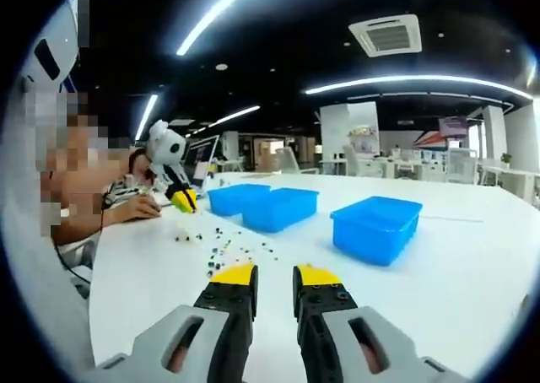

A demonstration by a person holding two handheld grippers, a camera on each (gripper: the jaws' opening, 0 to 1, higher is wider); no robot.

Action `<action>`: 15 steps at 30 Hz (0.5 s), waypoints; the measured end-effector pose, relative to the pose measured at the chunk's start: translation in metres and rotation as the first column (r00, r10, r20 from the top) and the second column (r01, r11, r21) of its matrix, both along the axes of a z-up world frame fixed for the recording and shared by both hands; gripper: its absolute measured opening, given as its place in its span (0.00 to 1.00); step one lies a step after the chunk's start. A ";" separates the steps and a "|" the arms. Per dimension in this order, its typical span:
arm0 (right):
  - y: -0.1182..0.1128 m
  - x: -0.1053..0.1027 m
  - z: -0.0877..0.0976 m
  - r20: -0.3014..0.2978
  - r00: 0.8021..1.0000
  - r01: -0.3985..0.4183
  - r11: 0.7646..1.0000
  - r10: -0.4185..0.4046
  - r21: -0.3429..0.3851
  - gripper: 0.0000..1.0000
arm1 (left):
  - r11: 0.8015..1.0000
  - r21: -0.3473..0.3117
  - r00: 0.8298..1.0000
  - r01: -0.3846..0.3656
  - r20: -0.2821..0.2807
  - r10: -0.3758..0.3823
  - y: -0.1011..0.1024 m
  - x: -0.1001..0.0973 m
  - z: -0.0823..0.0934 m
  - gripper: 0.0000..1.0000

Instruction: Pick up the resistors one by one and place each resistor into its matching bin, sorting the parts by color and model until every resistor is separated into the correct bin for its type

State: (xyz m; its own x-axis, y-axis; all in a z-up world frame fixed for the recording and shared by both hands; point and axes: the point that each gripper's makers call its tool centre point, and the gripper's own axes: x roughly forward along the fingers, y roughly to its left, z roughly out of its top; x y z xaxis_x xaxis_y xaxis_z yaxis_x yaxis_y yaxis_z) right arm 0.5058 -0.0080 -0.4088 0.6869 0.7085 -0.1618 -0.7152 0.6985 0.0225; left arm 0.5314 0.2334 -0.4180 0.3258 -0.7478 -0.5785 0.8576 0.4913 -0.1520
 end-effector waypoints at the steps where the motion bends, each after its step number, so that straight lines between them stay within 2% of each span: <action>1: 0.000 0.000 0.001 0.002 1.000 0.001 1.000 -0.001 -0.002 0.19 | 0.999 -0.033 1.000 -0.015 0.023 0.016 0.003 0.007 0.004 0.07; 3: 0.000 0.000 0.001 0.001 1.000 0.002 1.000 -0.002 -0.004 0.19 | 0.991 -0.115 0.998 -0.063 0.019 0.065 0.007 0.017 0.014 0.07; 5: 0.000 0.000 0.000 0.001 1.000 0.002 1.000 -0.002 -0.009 0.19 | 0.986 -0.146 0.995 -0.083 0.035 0.089 0.011 0.024 0.019 0.07; 7: 0.000 0.000 -0.001 -0.003 1.000 0.004 1.000 -0.004 -0.014 0.19 | 0.974 -0.182 0.984 -0.132 0.096 0.151 0.021 0.039 0.031 0.07; 9: 0.001 0.000 -0.002 -0.006 1.000 0.004 1.000 -0.004 -0.017 0.19 | 0.951 -0.237 0.962 -0.199 0.136 0.235 0.031 0.055 0.043 0.07; 11: 0.003 0.001 -0.004 -0.011 1.000 0.004 1.000 -0.004 -0.018 0.19 | 0.901 -0.310 0.917 -0.302 0.164 0.364 0.049 0.077 0.056 0.07; 13: 0.005 0.001 -0.005 -0.013 1.000 0.000 1.000 0.000 -0.020 0.19 | 0.836 -0.378 0.855 -0.397 0.180 0.487 0.070 0.098 0.066 0.07; 15: 0.007 0.001 -0.004 -0.013 1.000 -0.004 1.000 0.004 -0.020 0.19 | 0.778 -0.426 0.797 -0.461 0.187 0.575 0.088 0.115 0.072 0.07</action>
